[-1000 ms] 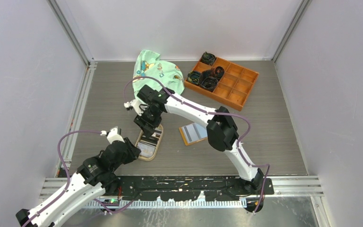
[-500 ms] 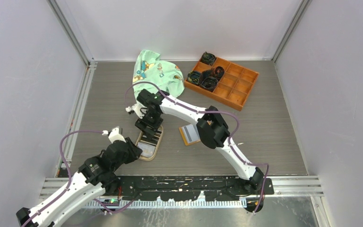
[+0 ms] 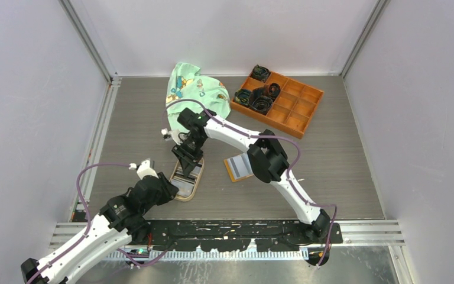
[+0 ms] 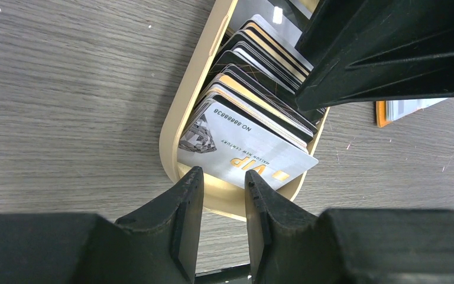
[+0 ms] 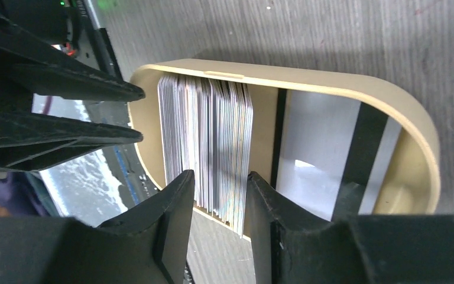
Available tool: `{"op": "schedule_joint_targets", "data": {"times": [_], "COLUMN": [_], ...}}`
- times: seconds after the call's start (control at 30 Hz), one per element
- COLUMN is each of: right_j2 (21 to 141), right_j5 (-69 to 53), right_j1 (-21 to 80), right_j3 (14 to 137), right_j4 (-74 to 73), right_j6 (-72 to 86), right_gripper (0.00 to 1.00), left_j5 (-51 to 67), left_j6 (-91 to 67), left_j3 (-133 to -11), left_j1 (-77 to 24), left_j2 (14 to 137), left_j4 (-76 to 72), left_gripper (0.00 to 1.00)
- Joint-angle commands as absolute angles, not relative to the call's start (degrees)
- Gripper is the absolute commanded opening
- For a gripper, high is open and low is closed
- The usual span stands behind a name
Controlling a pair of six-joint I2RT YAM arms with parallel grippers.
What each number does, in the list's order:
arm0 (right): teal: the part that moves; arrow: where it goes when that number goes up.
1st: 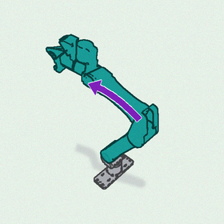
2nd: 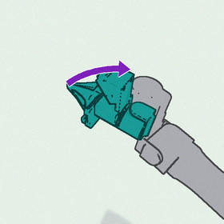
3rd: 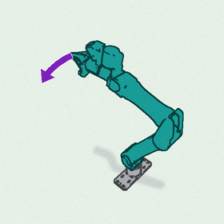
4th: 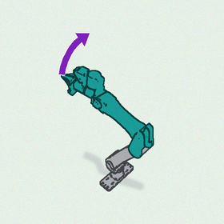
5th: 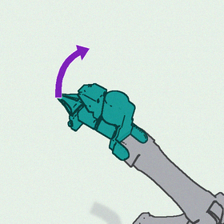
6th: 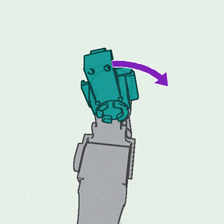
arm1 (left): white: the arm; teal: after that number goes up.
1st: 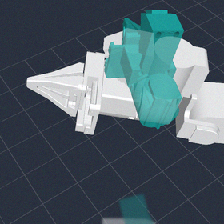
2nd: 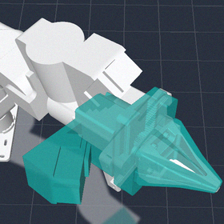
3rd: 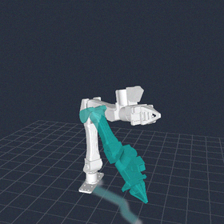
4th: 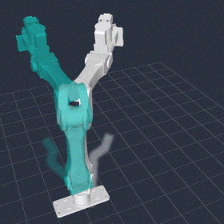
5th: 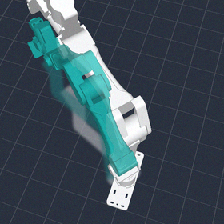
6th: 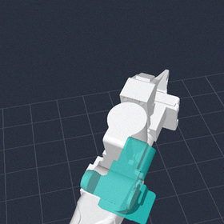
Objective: Put the credit cards into the card holder
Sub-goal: Pick up the credit card from the storage box.
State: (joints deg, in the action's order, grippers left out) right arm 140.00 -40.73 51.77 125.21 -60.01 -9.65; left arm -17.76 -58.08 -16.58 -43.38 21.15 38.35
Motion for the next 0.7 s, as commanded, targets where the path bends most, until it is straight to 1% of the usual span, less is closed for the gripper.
{"op": "schedule_joint_targets", "data": {"times": [0.0,0.17,0.33,0.47,0.53,0.67], "right_j2": [137.99,140.54,142.25,143.19,143.59,143.56], "right_j5": [-48.68,-46.88,-45.35,-45.27,-46.93,-51.25], "right_j1": [51.64,51.66,51.88,52.18,52.38,52.3], "right_j3": [124.9,125.24,125.63,125.77,125.73,125.44], "right_j4": [-60.28,-61.03,-61.27,-60.91,-60.67,-59.82], "right_j6": [-6.35,-4.61,-3.58,-3.0,-2.53,-1.49], "right_gripper": [0.43,0.43,0.48,0.49,0.49,0.43], "left_j5": [-17.84,-17.59,-17.35,-17.31,-17.23,-17.05], "left_j6": [-57.63,-57.74,-57.92,-57.92,-57.92,-57.92], "left_j3": [-16.36,-16.17,-16.0,-15.91,-15.9,-15.97], "left_j1": [-43.19,-43.19,-43.25,-43.18,-43.21,-43.19], "left_j2": [20.88,21.23,21.51,21.61,21.68,21.56], "left_j4": [35.83,35.27,34.93,34.58,34.55,34.82], "left_gripper": [0.33,0.33,0.33,0.33,0.33,0.33]}}
